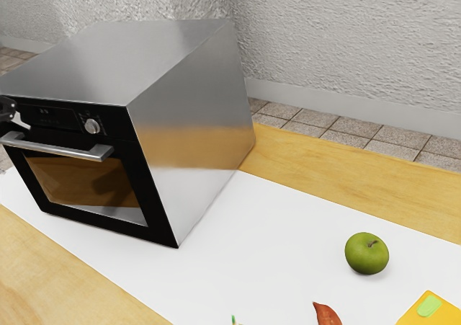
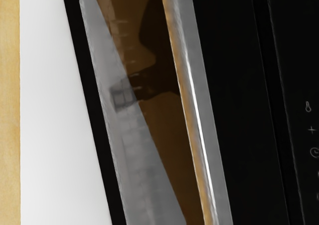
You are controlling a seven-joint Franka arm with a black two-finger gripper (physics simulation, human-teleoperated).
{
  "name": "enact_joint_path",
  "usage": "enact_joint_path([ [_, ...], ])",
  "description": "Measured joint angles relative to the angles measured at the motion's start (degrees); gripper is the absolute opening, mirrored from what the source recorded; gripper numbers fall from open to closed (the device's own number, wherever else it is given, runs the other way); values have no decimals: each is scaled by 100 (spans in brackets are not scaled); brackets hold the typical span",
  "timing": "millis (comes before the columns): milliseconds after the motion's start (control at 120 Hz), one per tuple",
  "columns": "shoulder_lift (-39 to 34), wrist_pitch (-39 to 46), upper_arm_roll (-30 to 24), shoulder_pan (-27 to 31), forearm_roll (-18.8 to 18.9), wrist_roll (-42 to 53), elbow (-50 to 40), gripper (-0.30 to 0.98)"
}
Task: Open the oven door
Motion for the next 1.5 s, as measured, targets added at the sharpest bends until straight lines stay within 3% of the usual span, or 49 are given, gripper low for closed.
enact_joint_path([
  [67,99,235,-20,126,-199,-109,-19,68],
  [158,53,471,-455,692,-281,-221,-196,68],
  [258,133,643,-610,901,-329,-322,-253,68],
  [1000,529,1668,-956,1158,-338,-603,-914,68],
  [1117,40,1793,-957,1253,-337,-618,-1453,68],
  [1400,-2795,1966,-948,2212,-317,-641,-3906,68],
  [1500,-3180,1978,-948,2309,-312,-645,-4160,68],
])
